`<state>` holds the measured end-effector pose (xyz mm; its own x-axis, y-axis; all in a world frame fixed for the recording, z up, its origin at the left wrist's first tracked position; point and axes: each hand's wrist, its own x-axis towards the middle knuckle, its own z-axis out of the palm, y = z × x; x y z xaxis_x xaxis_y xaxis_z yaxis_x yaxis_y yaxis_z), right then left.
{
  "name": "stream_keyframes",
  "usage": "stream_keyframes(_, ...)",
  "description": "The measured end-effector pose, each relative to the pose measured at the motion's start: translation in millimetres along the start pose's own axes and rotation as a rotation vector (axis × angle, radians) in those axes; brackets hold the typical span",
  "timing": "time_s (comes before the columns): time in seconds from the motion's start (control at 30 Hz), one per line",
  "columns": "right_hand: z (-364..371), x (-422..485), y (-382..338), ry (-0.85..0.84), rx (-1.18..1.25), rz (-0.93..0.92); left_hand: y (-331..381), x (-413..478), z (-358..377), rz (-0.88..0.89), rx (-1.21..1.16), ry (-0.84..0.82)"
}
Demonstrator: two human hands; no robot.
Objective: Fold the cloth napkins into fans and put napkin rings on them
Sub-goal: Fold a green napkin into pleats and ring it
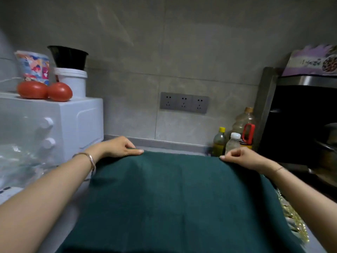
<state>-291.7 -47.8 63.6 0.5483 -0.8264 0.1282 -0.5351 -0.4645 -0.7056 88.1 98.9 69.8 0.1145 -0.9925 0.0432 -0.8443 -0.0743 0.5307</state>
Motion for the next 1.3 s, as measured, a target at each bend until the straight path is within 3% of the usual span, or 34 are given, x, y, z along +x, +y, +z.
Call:
stream_keyframes(0.13,56,30,61,-0.005,-0.126,0.086,-42,41,64,-0.021,0.090,-0.027)
stream_keyframes(0.3,87,49,107,0.070,-0.165,0.094,-75,71,103,-0.059,0.175,0.082)
stream_keyframes(0.53,93,51,113,0.127,-0.296,0.052,-76,79,116,-0.051,0.295,0.187)
stream_keyframes(0.67,104,37,85,0.255,-0.594,0.061,-44,66,126,-0.112,0.590,0.222)
stream_keyframes(0.73,120,21,60,0.248,-0.551,0.027,-15,42,140,-0.095,0.536,0.215)
stream_keyframes(0.83,155,-10,18,0.125,-0.376,-0.061,24,-6,165,-0.002,0.401,0.077)
stream_keyframes(0.97,201,-38,-8,-0.027,-0.439,-0.039,41,-40,198,-0.113,0.429,-0.112)
stream_keyframes(1.3,204,-64,15,-0.028,-0.583,0.118,28,-47,209,-0.126,0.376,-0.014)
